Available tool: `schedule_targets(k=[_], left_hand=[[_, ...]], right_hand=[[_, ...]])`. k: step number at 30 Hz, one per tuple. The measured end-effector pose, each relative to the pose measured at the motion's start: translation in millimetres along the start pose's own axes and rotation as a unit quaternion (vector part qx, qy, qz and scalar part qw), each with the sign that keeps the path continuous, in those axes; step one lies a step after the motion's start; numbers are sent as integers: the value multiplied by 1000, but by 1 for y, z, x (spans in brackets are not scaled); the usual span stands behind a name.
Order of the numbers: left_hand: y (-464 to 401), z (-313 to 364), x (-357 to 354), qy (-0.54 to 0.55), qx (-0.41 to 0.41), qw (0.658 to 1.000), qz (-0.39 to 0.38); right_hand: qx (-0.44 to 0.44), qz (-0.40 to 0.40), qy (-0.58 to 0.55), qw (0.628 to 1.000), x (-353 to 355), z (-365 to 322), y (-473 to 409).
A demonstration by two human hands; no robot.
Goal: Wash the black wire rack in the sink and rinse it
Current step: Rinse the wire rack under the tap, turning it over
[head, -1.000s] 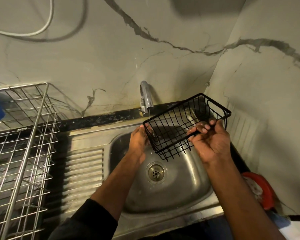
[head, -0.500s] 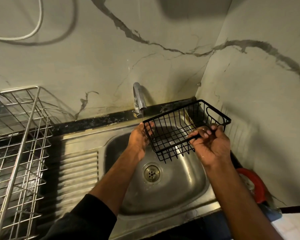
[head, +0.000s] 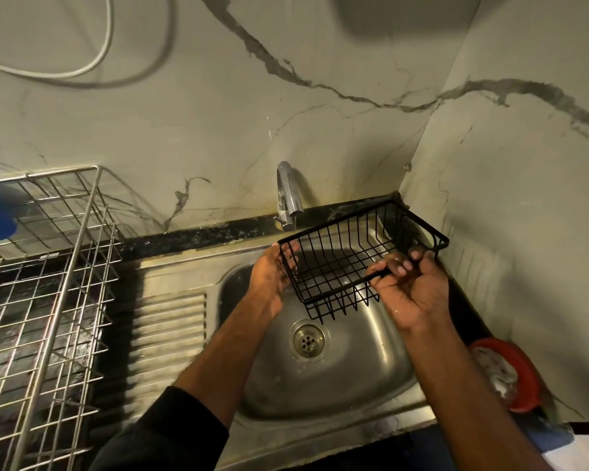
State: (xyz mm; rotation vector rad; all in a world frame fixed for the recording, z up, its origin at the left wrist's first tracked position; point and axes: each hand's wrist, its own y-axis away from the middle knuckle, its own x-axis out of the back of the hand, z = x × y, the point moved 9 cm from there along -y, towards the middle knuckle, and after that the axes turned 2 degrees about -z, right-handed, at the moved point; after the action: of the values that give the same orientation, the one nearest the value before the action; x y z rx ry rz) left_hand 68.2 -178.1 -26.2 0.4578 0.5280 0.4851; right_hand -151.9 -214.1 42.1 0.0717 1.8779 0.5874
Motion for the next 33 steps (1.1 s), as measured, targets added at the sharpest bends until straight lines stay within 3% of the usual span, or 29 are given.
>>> schedule_targets(k=[33], left_hand=[[11, 19, 21, -13, -32, 999, 19]], right_hand=[[-20, -17, 3, 1000, -10, 12, 10]])
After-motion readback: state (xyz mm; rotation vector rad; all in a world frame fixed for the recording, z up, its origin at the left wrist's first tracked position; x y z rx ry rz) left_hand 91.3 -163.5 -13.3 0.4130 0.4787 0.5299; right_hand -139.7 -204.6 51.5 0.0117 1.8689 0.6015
